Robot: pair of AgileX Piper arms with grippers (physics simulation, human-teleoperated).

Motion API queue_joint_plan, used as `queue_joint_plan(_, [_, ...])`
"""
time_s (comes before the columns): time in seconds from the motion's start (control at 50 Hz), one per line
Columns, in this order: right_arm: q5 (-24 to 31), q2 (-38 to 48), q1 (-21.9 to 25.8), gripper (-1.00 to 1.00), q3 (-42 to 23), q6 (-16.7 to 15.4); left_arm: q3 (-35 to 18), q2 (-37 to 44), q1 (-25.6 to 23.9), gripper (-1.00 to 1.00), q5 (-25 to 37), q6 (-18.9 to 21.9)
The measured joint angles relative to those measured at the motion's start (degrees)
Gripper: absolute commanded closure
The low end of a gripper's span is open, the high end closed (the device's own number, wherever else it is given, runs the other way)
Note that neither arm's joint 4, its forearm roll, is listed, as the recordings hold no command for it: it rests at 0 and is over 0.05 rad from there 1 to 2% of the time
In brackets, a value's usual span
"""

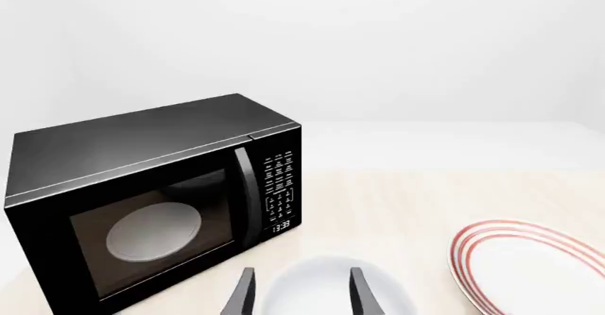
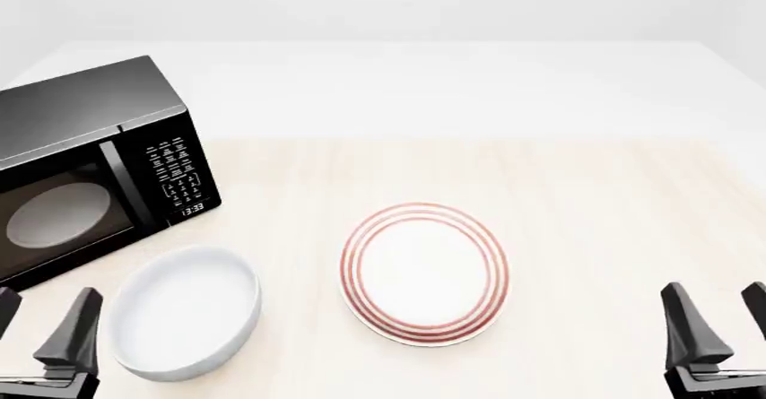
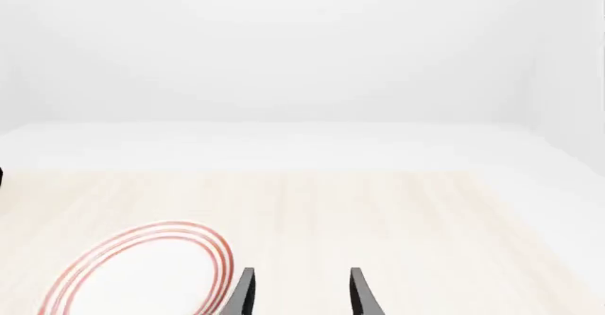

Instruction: Put the white bowl to the right of the plate.

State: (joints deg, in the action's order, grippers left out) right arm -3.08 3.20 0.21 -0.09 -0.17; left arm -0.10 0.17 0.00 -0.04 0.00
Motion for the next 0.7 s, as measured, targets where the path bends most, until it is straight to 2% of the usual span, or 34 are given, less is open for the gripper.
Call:
queue_joint_plan(0.3, [1.78,-0.94,0.38,-1.00,-0.63,-1.24,-0.12,0.20,0.00,-1.00,-0.05,0.00])
queue_joint_plan(0.46, [-2.37,9.42,3.12,-1.00,-3.93,-2.11,-0.13,0.24,0.00,-1.00,-0.06,0.00])
queue_joint_plan(0.7, [-5.62,29.64,11.51,-1.00,-15.80,-4.21,-0.15,0.25,0.00,-1.00,-0.06,0.00])
